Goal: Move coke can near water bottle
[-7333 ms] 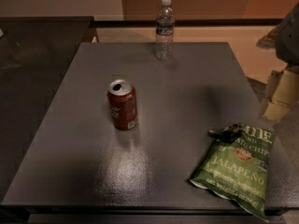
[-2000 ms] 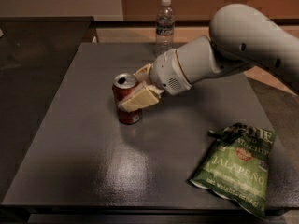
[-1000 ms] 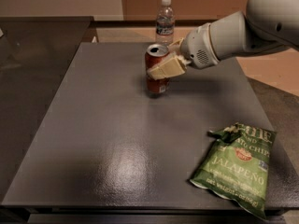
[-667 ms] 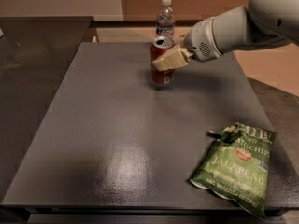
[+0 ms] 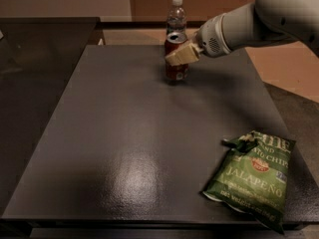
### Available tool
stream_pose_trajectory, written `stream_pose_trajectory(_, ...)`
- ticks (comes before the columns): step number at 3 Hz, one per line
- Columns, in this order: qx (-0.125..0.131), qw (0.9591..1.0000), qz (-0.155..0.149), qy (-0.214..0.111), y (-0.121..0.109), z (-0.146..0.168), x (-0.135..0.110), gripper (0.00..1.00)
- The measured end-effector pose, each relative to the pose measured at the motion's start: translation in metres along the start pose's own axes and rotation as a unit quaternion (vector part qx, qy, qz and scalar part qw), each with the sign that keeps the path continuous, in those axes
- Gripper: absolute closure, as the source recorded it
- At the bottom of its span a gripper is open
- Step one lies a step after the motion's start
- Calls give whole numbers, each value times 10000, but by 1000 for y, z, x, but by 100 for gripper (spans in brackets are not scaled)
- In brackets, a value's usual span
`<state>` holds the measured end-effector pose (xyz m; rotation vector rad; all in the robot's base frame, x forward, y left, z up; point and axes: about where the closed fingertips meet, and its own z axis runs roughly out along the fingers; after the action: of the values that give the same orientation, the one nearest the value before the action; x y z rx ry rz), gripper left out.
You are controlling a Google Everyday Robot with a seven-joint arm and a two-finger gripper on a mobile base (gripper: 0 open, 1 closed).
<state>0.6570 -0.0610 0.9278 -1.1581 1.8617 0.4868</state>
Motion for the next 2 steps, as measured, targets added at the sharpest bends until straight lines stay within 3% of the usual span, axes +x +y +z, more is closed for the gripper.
stream_pose_trajectory(2,247,9995,174,49,-30,19,7,100)
